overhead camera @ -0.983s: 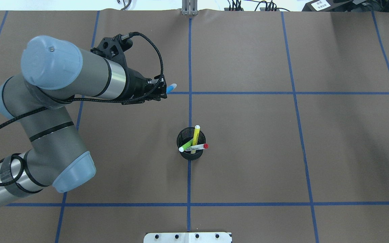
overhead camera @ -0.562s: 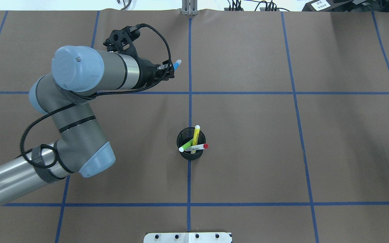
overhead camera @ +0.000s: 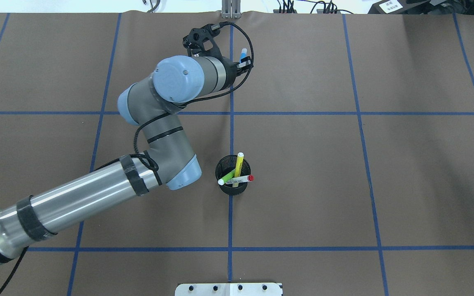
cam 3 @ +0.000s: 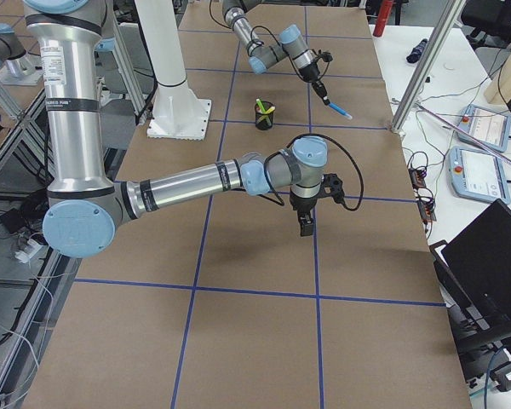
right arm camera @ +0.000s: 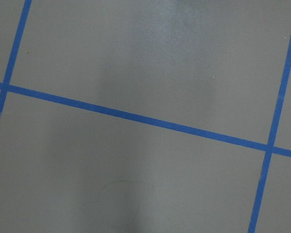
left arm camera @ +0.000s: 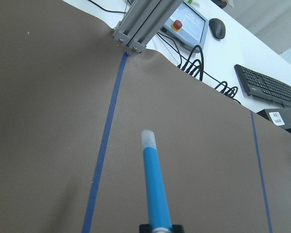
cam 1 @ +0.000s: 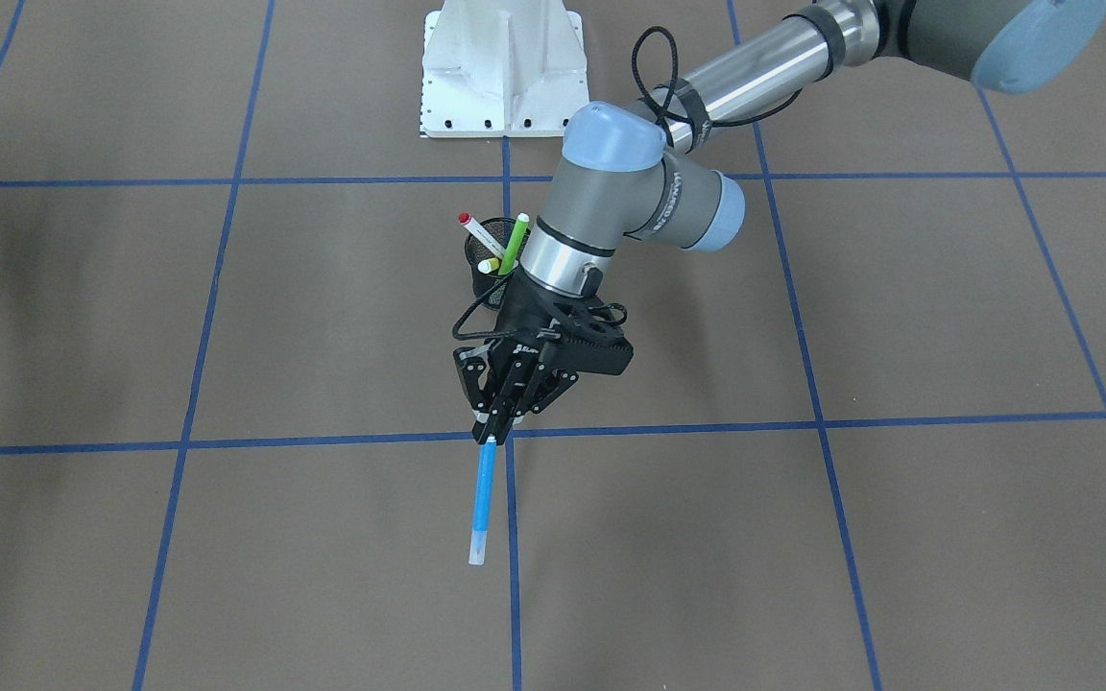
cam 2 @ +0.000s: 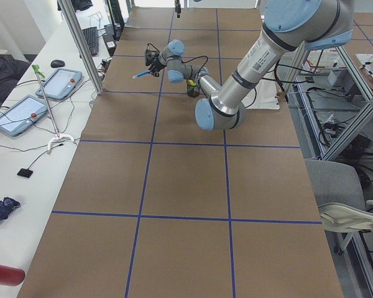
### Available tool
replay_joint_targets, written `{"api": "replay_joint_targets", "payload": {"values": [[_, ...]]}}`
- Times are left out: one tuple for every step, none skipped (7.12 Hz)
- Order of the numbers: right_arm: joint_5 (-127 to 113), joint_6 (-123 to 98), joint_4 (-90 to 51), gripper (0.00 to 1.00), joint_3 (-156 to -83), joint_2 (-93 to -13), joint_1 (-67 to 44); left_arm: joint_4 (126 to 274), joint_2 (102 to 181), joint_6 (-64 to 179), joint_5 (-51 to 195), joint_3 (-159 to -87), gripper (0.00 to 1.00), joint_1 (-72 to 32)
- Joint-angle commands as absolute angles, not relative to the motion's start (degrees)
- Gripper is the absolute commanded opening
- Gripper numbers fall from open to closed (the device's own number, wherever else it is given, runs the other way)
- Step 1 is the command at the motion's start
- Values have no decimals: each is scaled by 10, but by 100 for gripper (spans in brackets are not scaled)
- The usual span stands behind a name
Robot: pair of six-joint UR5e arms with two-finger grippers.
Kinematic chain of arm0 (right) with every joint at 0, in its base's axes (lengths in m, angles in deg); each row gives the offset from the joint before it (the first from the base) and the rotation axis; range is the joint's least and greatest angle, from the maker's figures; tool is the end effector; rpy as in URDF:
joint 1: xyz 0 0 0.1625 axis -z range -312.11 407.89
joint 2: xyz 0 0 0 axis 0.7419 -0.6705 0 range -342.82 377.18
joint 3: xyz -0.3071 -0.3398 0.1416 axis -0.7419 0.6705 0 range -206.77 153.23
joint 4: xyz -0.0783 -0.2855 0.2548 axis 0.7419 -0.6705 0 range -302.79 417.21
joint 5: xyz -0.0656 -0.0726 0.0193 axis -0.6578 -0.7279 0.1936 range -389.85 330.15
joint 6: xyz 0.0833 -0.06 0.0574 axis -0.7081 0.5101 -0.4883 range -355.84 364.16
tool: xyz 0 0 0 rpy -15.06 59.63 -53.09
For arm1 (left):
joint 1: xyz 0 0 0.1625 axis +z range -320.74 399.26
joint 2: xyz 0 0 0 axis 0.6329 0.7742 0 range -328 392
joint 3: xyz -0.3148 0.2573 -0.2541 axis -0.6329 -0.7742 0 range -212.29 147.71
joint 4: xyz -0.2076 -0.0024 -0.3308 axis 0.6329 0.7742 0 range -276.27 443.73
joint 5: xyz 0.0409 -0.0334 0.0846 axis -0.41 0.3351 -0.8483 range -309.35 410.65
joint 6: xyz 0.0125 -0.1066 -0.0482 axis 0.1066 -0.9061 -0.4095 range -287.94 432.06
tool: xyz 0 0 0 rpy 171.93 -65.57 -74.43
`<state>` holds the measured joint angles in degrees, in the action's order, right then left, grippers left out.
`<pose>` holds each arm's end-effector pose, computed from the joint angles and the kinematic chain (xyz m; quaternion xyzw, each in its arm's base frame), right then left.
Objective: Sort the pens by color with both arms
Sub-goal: 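Lift the blue marker out of the cup with the left gripper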
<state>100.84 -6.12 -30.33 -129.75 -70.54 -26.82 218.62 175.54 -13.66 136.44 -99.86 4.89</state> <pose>-0.0759 -0.4928 0.5995 0.0648 -0.3669 -0.0939 0.9232 0.6115 -0.5902 0.1895 0.2310 0.5709 -0.2263 0.7546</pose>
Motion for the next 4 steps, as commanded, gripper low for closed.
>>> {"api": "replay_joint_targets", "payload": {"values": [[1008, -61, -303, 100, -1296, -705, -268, 2194, 1807, -121, 1334, -910, 0, 66], [1008, -61, -303, 100, -1295, -705, -268, 2194, 1817, -120, 1320, -885, 0, 77], [1009, -61, -303, 100, -1296, -705, -268, 2194, 1817, -91, 1304, -877, 0, 95], [1009, -61, -303, 100, -1296, -705, -268, 2194, 1816, -86, 1288, -871, 0, 110]]}}
